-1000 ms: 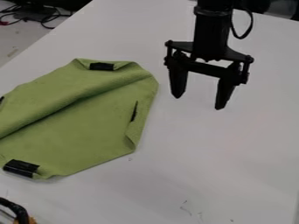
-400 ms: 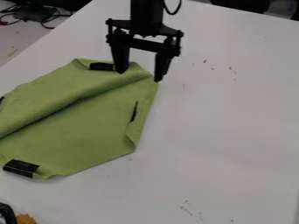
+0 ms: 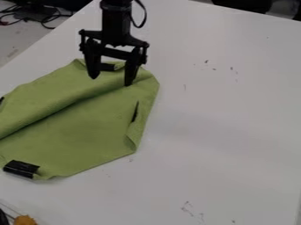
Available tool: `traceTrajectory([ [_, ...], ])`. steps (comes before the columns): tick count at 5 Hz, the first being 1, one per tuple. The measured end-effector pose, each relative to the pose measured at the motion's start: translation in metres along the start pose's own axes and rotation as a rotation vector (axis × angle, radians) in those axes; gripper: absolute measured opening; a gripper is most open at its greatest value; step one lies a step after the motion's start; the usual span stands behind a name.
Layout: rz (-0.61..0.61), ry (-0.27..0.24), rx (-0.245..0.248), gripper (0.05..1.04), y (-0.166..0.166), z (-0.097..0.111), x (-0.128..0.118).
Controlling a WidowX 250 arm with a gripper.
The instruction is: Move the cloth to left
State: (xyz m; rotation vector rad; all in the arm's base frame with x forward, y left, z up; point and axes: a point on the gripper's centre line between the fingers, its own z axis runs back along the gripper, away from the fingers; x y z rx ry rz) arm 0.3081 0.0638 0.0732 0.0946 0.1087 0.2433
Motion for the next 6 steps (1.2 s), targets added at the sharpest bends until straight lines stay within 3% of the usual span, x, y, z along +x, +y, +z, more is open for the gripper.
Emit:
traceTrajectory([
  [1, 0.036, -0.03, -0.022, 1.0, 0.001, -0.022, -0.002],
  [2, 0.074, 0.016, -0.079, 1.0, 0.003, -0.052, -0.002],
  [3, 0.078, 0.029, -0.097, 1.0, -0.001, -0.066, -0.001],
  [5, 0.071, 0.03, -0.118, 0.999, -0.008, -0.069, 0.001],
  [6, 0.076, 0.059, -0.092, 0.999, -0.039, -0.067, -0.004],
])
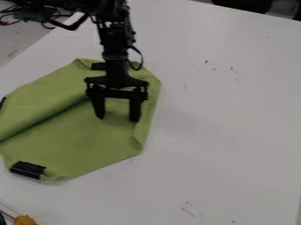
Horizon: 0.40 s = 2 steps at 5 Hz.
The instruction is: Move the cloth to left
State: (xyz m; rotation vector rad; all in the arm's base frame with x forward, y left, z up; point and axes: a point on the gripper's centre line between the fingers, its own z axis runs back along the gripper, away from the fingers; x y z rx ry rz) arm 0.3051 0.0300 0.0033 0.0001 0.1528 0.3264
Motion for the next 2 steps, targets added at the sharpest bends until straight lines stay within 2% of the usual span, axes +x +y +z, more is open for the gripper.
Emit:
traceTrajectory([
  [1, -0.028, -0.041, -0.057, 0.999, -0.024, -0.003, -0.006],
  [2, -0.065, -0.059, -0.066, 1.0, -0.049, -0.003, -0.006],
])
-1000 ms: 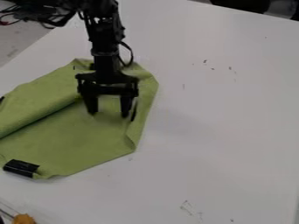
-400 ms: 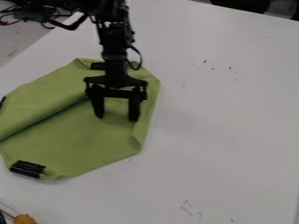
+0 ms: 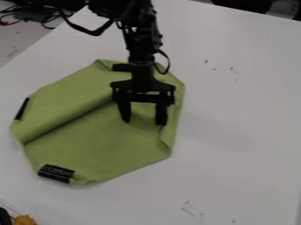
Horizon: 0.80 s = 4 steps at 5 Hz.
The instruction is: Move the cloth to left
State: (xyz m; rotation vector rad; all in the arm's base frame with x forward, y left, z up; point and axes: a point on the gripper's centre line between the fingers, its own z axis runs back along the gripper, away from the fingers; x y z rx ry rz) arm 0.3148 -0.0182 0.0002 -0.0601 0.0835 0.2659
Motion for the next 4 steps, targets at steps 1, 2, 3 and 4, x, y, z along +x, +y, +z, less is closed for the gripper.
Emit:
traceTrajectory([
  [1, -0.051, -0.003, -0.008, 1.003, -0.031, -0.003, 0.005],
  [2, -0.073, -0.002, -0.03, 1.003, -0.053, -0.007, 0.012],
  [3, -0.094, 0.003, -0.036, 1.003, -0.076, -0.01, 0.01],
  [4, -0.089, 0.009, -0.053, 1.002, -0.085, -0.01, 0.006],
])
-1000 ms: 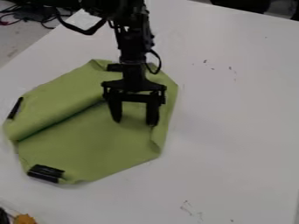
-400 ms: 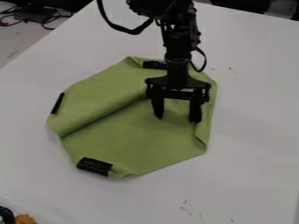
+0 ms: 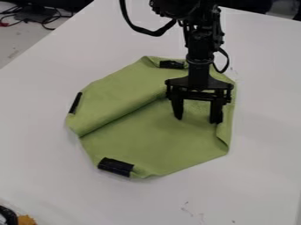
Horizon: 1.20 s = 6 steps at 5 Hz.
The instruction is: Move the cloth to left
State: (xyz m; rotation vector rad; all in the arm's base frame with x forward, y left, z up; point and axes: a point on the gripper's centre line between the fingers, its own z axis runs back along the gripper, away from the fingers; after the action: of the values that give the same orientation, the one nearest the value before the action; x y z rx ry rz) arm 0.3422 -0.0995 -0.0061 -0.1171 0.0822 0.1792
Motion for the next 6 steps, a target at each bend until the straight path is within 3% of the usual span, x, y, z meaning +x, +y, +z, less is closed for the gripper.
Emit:
traceTrajectory([
  [2, -0.013, 0.025, -0.045, 1.001, -0.027, -0.003, -0.013],
  [3, -0.042, 0.037, -0.003, 1.001, -0.03, -0.001, -0.019],
  [4, -0.058, 0.1, 0.075, 1.001, -0.027, 0.004, -0.033],
  [5, -0.034, 0.1, 0.124, 1.001, -0.025, 0.033, -0.032],
  [6, -0.027, 0.038, 0.124, 1.001, -0.031, 0.071, -0.025],
])
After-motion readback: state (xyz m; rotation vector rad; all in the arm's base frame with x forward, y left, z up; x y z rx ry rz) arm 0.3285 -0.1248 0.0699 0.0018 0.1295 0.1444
